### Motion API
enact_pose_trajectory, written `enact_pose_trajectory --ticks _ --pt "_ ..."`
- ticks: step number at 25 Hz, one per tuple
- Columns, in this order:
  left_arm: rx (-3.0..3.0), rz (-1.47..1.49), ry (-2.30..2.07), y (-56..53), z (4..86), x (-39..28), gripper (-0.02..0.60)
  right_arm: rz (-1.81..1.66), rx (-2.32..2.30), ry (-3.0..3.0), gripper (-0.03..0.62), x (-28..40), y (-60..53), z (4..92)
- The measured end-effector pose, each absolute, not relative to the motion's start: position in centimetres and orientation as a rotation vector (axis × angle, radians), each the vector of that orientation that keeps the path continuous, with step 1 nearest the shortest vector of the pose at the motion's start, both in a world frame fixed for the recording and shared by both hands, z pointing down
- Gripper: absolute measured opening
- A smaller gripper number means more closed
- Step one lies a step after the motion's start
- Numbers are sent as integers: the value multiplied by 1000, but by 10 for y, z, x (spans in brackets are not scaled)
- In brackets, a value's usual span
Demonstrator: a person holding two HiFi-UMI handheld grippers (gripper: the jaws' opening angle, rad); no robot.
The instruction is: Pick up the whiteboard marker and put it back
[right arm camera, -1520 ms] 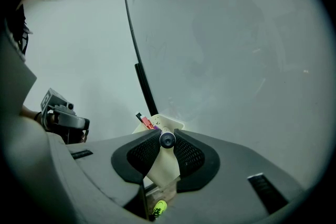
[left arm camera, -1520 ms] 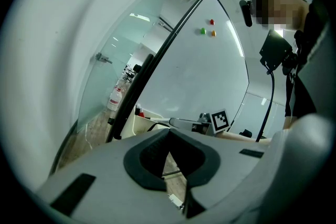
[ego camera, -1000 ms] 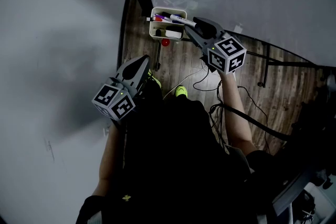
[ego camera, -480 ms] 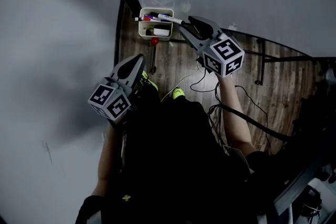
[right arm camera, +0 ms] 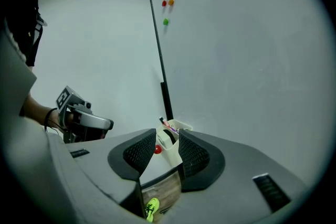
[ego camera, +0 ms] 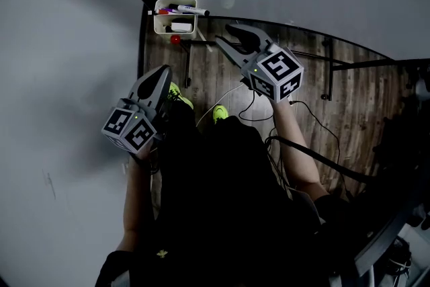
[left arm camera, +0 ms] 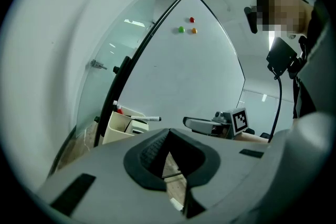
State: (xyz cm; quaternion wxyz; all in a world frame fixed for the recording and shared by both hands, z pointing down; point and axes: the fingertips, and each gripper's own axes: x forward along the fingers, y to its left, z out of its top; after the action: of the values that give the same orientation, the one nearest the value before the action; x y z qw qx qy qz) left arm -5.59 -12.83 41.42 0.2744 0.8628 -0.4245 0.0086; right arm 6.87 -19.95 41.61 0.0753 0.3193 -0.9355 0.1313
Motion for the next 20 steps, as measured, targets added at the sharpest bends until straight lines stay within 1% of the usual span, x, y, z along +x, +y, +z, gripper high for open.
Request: enact_pose_trajectory --ticks 12,20 --pt "2301 48 -1214 -113 406 -63 32 476 935 -2801 112 82 -168 431" --pt "2295 57 -1211 -102 413 -68 31 528 904 -2785 103 75 -144 448"
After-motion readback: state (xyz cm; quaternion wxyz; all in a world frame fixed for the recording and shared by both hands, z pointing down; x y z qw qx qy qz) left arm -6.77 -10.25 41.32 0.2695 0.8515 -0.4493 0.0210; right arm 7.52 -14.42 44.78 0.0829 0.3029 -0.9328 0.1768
